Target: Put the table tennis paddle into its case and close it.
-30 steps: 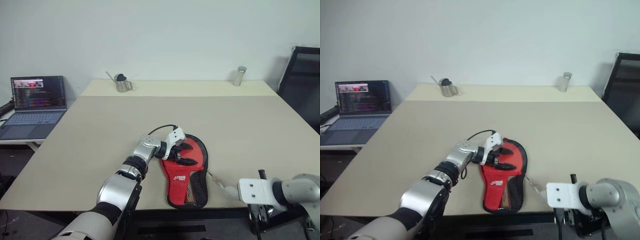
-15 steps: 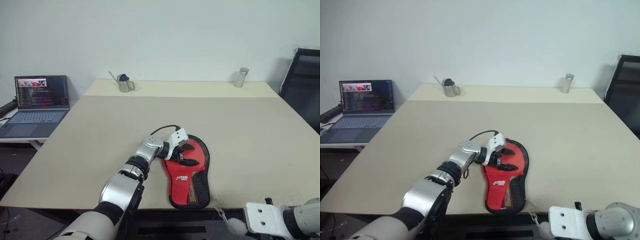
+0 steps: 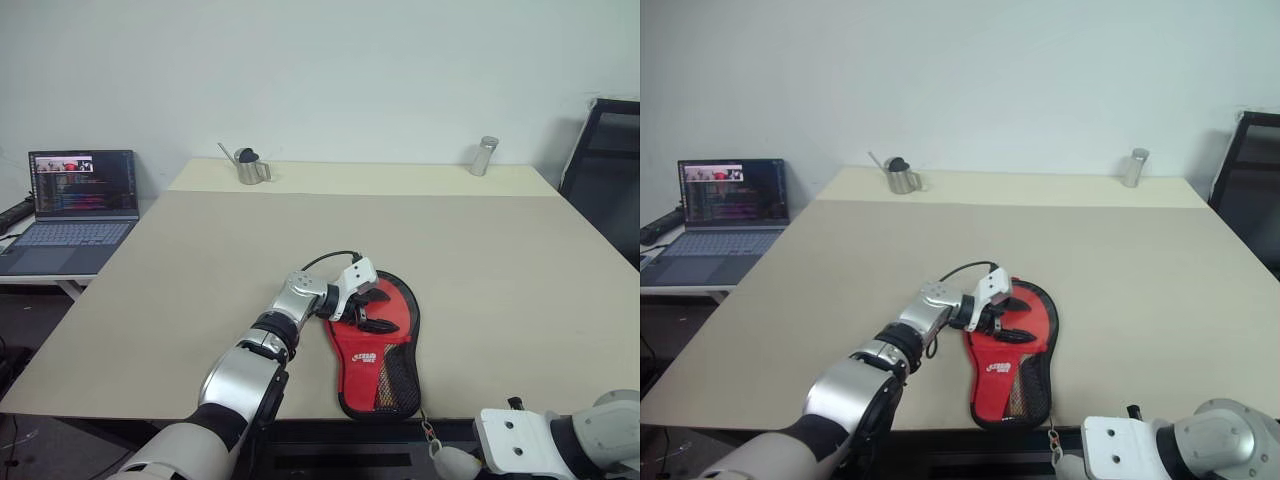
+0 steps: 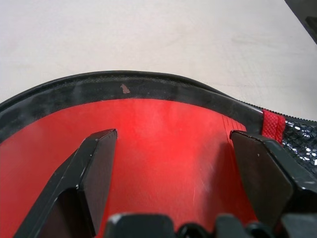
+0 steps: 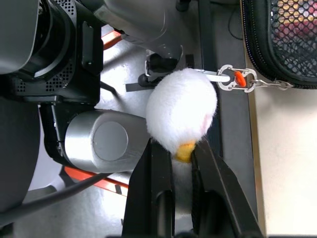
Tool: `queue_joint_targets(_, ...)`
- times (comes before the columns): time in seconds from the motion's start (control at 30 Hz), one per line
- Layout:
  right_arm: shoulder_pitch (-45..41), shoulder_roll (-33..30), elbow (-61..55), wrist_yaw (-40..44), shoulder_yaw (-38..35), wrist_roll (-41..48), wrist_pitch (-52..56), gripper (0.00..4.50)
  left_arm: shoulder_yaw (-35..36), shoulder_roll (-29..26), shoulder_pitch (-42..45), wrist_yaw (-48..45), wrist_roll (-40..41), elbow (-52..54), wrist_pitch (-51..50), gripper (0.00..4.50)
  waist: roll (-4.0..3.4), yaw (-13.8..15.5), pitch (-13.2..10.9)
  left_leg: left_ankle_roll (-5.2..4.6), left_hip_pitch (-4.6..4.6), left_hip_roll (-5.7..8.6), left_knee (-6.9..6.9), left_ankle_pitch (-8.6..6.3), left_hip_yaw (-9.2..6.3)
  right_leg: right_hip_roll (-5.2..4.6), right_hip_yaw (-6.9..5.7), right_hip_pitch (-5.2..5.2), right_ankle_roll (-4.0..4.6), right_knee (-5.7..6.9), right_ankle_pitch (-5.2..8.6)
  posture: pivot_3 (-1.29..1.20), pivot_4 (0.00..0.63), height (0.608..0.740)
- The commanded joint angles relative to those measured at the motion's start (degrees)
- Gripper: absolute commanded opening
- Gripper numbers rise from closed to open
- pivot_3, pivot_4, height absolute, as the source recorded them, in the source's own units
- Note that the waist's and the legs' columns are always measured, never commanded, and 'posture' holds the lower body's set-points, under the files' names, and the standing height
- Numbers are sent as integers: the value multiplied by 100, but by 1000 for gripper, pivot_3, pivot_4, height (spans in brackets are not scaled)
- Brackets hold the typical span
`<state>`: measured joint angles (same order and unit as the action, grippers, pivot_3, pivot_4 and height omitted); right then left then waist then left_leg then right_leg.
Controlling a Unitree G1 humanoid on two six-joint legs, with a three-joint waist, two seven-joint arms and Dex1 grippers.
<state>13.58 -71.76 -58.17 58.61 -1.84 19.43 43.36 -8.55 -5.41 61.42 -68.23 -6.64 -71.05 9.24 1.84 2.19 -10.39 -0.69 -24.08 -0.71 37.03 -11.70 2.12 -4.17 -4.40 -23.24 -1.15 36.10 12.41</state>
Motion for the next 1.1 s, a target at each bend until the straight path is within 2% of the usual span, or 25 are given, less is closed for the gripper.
queue_joint_targets(0.03,-272,-148,-184,-36,-191,657,209,1290,-137,-14,-128,-14,-165,-158,-71,3977,0,-3,0,0,0,0,0,0,0,0,0,0,0,0,0,0,150,740)
queue_joint_targets(0.2,-508,-264,-184,-147,-405,1496,475,3064,-134,-10,-160,4,-169,-146,-45,3977,0,-9,0,0,0,-3,1,-1,-3,-5,-1,2,0,-1,0,0,150,740)
queue_joint_targets(0.33,-1054,47,-74,-616,-670,2153,945,4478,-112,-31,-160,137,-178,-134,19,3977,1,-23,0,0,1,-4,1,-1,-4,-13,-1,2,-1,-2,-1,0,150,740)
queue_joint_targets(0.43,-1949,391,622,-1100,-448,1988,1146,4493,-30,-38,-131,122,-94,-99,5,3977,0,-68,0,0,3,-5,3,-1,-4,-13,0,3,-5,-2,-5,0,150,740)
queue_joint_targets(0.63,-2722,1188,1823,-1403,-287,1962,1121,4493,31,-83,-40,-35,25,81,30,3977,1,-77,0,-1,0,-2,0,-1,1,-21,3,1,-12,-6,-11,0,150,740)
queue_joint_targets(0.8,-2866,1570,2945,-1439,37,906,-179,4493,103,-224,53,-342,216,502,122,3977,0,-78,0,-16,-38,-1,-2,-8,6,8,4,-35,-37,-6,-26,0,150,740)
queue_joint_targets(0.93,-3061,2238,4009,-1272,-27,547,-1437,4493,200,-605,-203,-819,558,1595,-72,3977,2,-93,-2,-17,-71,-1,4,-7,21,15,9,-80,-43,5,-31,0,150,740)
queue_joint_targets(1.1,-3562,2595,5262,-629,-31,631,-1808,4493,344,-1289,-1177,-876,1093,4054,-1321,3977,-5,-170,-5,-19,-69,-7,3,-7,40,21,22,-91,-41,18,-32,0,150,740)
